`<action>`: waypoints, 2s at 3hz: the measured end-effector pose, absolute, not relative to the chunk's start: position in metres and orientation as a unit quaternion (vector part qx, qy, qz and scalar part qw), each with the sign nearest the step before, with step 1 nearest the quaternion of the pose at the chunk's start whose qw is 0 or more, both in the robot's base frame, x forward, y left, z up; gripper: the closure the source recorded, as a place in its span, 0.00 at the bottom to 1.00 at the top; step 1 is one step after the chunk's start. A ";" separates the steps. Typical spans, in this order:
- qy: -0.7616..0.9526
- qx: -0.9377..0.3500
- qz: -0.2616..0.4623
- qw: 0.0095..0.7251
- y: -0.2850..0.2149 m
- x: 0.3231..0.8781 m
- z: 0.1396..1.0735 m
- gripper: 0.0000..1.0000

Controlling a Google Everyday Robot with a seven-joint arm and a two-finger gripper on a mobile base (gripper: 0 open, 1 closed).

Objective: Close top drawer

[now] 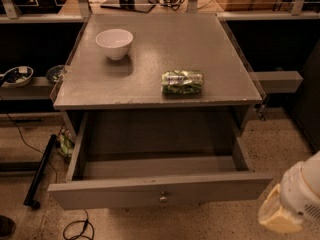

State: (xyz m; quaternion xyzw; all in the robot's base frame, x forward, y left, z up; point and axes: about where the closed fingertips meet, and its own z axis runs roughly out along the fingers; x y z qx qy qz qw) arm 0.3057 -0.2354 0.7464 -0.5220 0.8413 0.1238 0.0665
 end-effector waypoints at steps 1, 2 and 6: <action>0.849 -0.505 0.146 0.056 -0.223 0.291 0.678 1.00; 0.849 -0.505 0.146 0.057 -0.223 0.291 0.677 1.00; 0.816 -0.534 0.181 0.130 -0.175 0.368 0.661 1.00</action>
Offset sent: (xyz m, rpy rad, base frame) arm -0.0094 0.0194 -0.1039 0.0462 0.0598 -0.0428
